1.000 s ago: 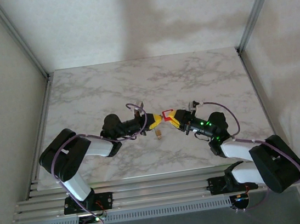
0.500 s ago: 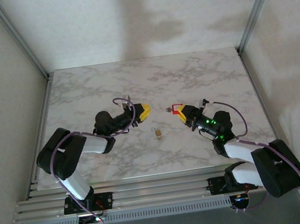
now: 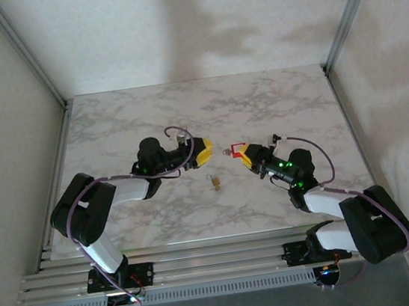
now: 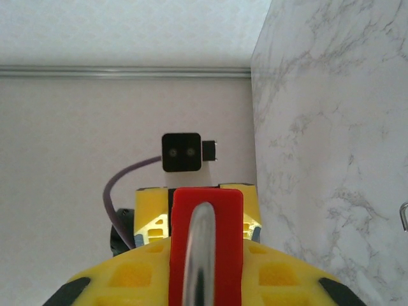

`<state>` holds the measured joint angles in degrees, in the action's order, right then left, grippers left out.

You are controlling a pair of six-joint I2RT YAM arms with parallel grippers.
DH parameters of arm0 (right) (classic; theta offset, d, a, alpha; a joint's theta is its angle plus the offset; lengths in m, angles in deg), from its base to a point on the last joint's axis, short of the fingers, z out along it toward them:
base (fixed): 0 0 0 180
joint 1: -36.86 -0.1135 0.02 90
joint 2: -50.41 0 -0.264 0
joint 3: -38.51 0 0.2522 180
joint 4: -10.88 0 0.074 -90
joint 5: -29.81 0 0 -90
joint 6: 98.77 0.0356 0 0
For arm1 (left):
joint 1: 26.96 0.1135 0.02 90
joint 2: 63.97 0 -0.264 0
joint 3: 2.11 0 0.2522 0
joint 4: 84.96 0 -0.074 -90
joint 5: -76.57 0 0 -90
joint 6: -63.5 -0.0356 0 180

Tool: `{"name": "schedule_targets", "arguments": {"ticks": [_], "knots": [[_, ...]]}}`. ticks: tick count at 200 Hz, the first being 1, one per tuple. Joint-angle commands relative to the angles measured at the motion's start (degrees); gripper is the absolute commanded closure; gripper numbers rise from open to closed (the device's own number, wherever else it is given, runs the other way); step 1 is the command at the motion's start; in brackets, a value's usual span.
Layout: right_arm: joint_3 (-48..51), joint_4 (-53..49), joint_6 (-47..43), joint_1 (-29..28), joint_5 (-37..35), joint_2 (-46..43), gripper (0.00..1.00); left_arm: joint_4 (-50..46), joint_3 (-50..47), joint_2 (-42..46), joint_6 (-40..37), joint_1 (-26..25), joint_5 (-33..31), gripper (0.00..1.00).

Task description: Lock with the key

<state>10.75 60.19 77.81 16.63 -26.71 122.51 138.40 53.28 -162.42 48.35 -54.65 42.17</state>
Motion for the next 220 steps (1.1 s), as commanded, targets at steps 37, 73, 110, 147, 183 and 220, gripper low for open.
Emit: {"name": "schedule_targets", "arguments": {"ticks": [37, 73, 110, 147, 183, 220], "knots": [[-2.7, 11.1, 2.4, 0.0, 4.8, 6.0, 1.0, -6.4, 4.9, -1.2, -6.2, -1.8, 5.8, 0.48], [-3.0, 13.2, 2.9, 0.0, 5.4, 7.3, 1.0, 2.6, 3.7, -3.4, -0.3, -2.0, 6.6, 0.49], [-3.4, 13.6, 3.0, -0.1, 5.9, 7.5, 1.0, 12.6, 2.8, -5.5, 6.2, -2.4, 6.4, 0.51], [-3.6, 14.6, 3.6, -0.2, 6.2, 9.0, 1.0, 18.5, 2.7, -7.0, 10.5, -2.8, 6.3, 0.52], [-3.9, 15.1, 4.0, -0.2, 6.2, 9.7, 1.0, 17.7, 2.8, -7.1, 9.9, -3.2, 6.9, 0.54], [-4.0, 15.9, 4.4, -0.2, 6.2, 10.4, 1.0, 15.5, 2.9, -7.0, 8.1, -3.4, 7.6, 0.57]]}}
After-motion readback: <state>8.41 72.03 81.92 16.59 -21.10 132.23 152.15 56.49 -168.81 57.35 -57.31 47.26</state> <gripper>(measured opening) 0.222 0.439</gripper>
